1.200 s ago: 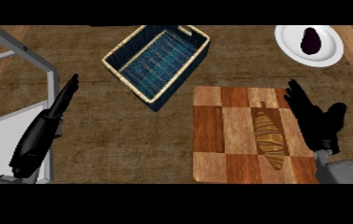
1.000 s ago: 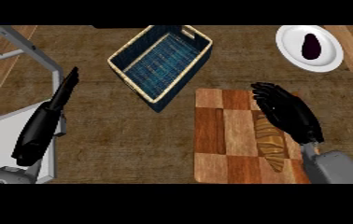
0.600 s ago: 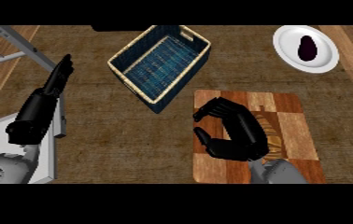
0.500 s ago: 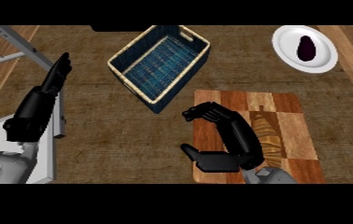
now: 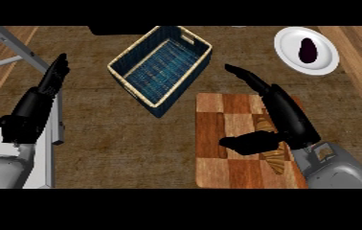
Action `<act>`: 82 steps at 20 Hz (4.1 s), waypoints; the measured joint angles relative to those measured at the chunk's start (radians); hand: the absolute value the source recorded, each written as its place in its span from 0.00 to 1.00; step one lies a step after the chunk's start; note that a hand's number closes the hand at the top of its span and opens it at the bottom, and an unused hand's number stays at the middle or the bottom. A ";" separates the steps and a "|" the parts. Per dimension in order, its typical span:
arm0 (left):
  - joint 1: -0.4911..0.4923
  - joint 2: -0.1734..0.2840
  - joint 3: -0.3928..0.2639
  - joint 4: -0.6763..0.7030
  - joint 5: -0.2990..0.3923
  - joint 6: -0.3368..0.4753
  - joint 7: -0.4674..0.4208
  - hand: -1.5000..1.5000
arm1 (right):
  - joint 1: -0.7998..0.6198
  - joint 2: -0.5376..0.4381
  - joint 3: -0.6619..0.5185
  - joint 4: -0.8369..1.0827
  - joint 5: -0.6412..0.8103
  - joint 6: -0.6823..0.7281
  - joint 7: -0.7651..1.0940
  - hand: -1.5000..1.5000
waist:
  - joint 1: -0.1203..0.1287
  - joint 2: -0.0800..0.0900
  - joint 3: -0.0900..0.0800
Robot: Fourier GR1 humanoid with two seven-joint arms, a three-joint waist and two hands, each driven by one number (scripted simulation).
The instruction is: Pick the croissant from the cutting board and place it in the basket
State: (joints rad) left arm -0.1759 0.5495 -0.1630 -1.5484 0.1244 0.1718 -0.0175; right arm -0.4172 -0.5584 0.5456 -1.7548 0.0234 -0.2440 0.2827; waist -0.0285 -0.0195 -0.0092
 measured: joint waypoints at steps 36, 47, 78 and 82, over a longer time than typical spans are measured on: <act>-0.033 -0.092 0.080 0.016 -0.080 -0.101 0.000 0.50 | -0.132 -0.188 0.006 0.109 0.078 1.018 0.357 0.00 | 0.034 0.020 0.009; -0.021 -0.135 0.134 0.010 -0.125 -0.147 -0.002 0.50 | -0.015 -0.115 -0.049 0.195 0.360 1.014 0.156 0.00 | 0.031 0.020 0.010; -0.014 -0.258 0.225 -0.037 -0.250 -0.245 0.036 0.50 | 0.159 0.093 -0.202 0.387 0.838 0.909 -0.168 0.00 | 0.030 0.019 0.009; -0.025 -0.259 0.247 -0.032 -0.253 -0.262 0.033 0.50 | 0.166 0.112 -0.222 0.416 0.881 0.891 -0.203 1.00 | 0.030 0.016 0.006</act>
State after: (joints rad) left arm -0.2010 0.2910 0.0840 -1.5799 -0.1286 -0.0899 0.0159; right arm -0.2509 -0.4460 0.3236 -1.3393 0.9043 0.6466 0.0796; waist 0.0012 -0.0032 -0.0028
